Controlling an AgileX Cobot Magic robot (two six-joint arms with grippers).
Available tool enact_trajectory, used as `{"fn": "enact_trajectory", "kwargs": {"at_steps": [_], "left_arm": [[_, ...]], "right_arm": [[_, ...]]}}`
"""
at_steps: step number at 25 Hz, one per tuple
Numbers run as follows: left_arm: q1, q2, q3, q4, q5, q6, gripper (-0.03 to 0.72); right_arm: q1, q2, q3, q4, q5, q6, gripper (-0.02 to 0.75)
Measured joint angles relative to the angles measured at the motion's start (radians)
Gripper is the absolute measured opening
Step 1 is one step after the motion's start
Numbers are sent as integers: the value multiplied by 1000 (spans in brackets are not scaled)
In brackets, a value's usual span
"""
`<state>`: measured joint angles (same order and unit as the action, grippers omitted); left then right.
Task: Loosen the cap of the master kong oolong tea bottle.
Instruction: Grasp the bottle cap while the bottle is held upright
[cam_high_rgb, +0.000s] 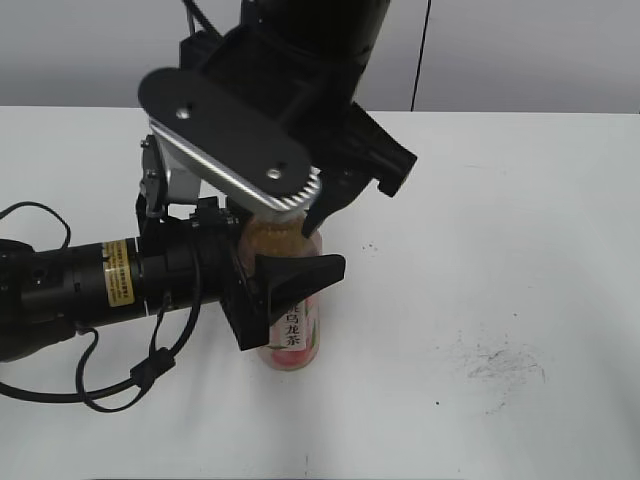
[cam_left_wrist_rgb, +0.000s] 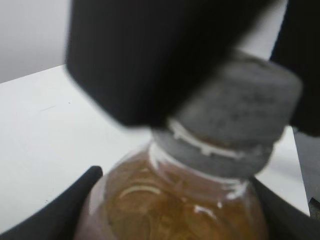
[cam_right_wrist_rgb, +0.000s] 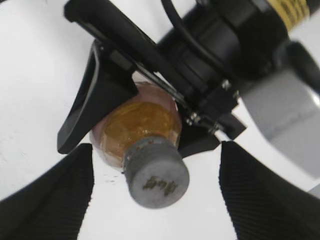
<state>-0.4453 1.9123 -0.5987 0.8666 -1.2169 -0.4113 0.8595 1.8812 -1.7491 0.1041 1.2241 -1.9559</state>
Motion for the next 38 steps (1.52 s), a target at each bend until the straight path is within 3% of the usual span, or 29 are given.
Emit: {"fn": "enact_trajectory", "kwargs": {"at_steps": [7,15,21,25,30,38], "left_arm": [[0,0,0,0,0,0,448],[0,0,0,0,0,0,448],[0,0,0,0,0,0,448],[0,0,0,0,0,0,448],[0,0,0,0,0,0,448],[0,0,-1,0,1,0,448]], "right_arm": [[0,0,0,-59,-19,754,553],[0,0,1,-36,-45,1419,549],[0,0,1,-33,-33,1887,499],[0,0,1,-32,-15,2034,491],[0,0,1,-32,-7,2067,465],[0,0,1,-40,-3,2043,274]]}}
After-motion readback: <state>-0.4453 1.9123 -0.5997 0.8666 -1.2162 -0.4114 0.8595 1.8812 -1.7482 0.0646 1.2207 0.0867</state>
